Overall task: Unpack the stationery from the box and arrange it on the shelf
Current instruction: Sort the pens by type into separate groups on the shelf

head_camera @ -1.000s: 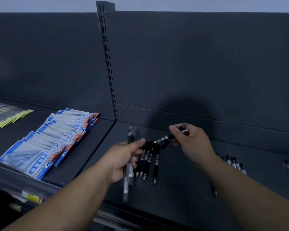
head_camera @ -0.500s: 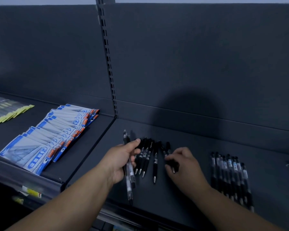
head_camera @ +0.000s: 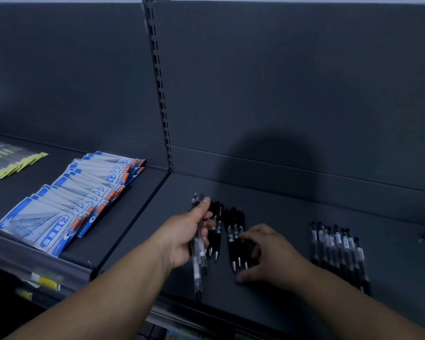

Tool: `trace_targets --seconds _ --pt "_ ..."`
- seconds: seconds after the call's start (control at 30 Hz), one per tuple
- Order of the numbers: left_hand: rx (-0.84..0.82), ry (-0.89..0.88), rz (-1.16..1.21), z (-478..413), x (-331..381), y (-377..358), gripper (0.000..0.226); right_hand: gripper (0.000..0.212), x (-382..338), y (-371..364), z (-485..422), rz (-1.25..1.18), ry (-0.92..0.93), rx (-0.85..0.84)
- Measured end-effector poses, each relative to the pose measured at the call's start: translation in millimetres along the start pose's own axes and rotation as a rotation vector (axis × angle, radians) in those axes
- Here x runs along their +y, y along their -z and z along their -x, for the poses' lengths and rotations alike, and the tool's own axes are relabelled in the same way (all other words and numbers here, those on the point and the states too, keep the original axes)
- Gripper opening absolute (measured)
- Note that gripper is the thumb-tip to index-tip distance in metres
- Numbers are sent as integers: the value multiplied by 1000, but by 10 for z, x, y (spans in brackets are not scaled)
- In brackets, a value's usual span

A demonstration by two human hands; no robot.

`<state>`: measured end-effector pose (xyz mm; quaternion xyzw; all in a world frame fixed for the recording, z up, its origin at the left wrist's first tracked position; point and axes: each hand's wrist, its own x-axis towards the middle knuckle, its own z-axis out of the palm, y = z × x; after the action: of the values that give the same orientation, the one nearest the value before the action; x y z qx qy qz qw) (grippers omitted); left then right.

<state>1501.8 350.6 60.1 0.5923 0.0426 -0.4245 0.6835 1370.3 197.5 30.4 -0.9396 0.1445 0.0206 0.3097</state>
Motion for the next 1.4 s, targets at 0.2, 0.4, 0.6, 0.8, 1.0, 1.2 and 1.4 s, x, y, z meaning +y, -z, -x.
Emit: trace_targets --seconds 0.2,0.4,0.6,0.8,1.0,1.2,1.4 --pt "-5 -26 -9 53 12 -18 36 72 -116 -73 6 -13 -15 95" --pt "-53 -291 76 59 69 -135 16 23 -398 17 151 -502 -217 165" --pt "-20 -601 -30 75 149 -372 11 53 -671 -20 173 -1580 -461 -211" --pt "-111 -572 -289 144 -60 -516 16 51 -564 15 176 -1809 -443 -11" --pt "-131 -715 -643 171 -86 -630 9 49 -346 177 279 -1412 -560 171" --pt "-294 -950 -1265 110 -211 -812 20 60 -78 781 509 -1240 -484 250" --pt "-305 -1274 -1756 54 -411 -1203 31 33 134 956 841 -1092 -474 4"
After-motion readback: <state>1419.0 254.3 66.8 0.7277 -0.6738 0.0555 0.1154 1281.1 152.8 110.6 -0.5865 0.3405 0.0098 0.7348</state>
